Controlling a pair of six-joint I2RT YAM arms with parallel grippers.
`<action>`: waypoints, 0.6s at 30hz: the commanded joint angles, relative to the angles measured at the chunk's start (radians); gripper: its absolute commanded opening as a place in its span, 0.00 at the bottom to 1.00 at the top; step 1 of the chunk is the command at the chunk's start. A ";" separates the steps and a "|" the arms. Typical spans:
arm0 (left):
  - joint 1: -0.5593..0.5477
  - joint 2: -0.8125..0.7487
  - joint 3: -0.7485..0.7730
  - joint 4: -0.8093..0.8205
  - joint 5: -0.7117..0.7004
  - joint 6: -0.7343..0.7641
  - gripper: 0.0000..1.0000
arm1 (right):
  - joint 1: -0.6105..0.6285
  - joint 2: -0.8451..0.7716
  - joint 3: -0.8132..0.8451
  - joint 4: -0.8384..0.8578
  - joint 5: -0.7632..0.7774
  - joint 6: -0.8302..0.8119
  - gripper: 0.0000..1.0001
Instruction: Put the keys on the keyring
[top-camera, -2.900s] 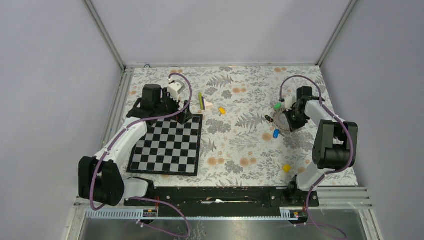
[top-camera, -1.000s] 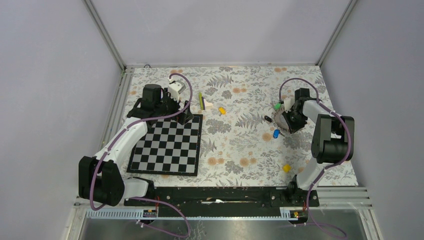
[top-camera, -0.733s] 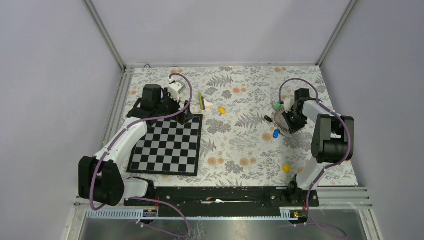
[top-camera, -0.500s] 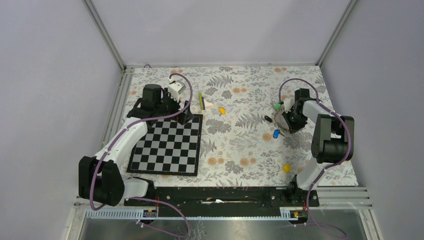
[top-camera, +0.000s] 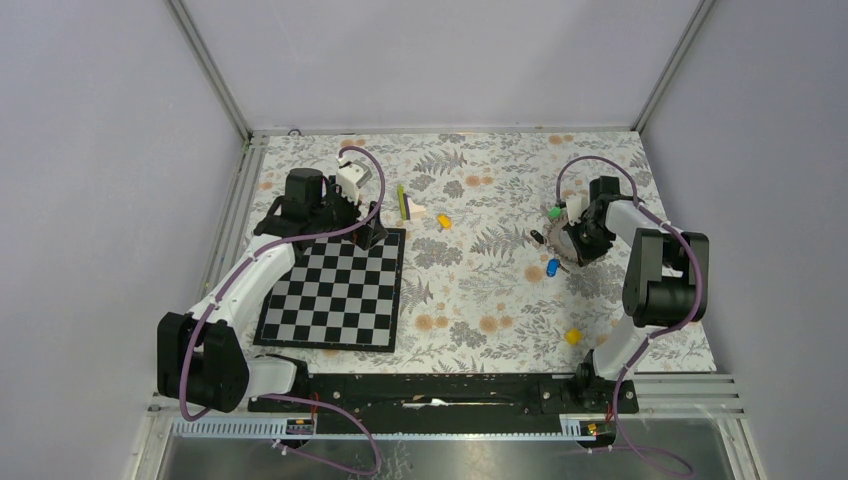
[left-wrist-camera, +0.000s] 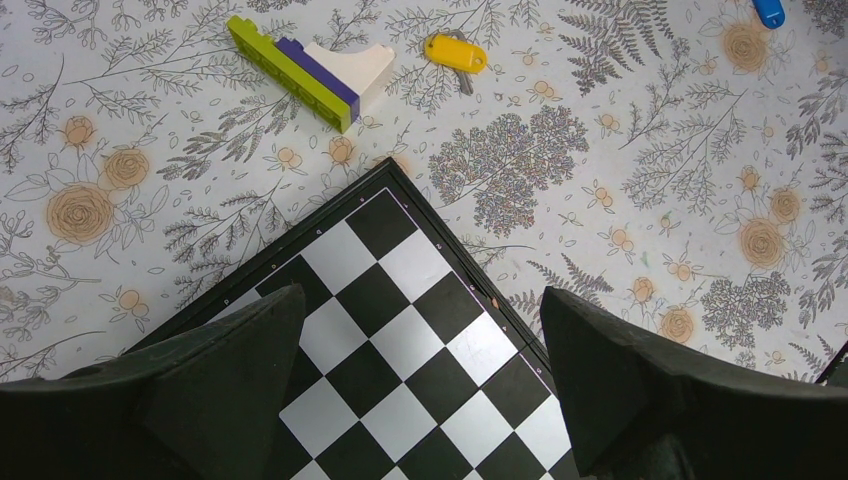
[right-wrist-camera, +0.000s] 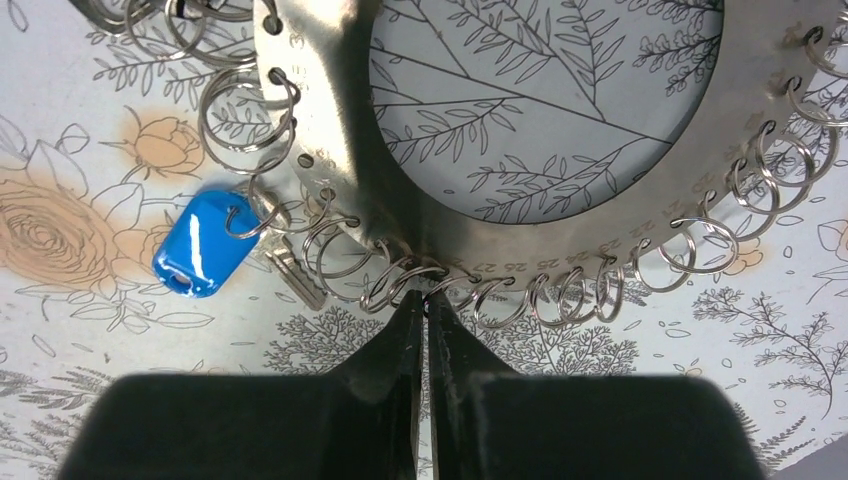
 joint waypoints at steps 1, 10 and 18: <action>-0.002 -0.007 0.026 0.020 0.029 0.017 0.99 | -0.005 -0.063 0.027 -0.063 -0.048 -0.016 0.00; -0.002 -0.007 0.029 0.019 0.034 0.012 0.99 | -0.005 -0.143 0.028 -0.118 -0.136 -0.017 0.00; -0.004 -0.013 0.027 0.019 0.047 0.002 0.99 | -0.005 -0.172 0.032 -0.140 -0.224 -0.019 0.00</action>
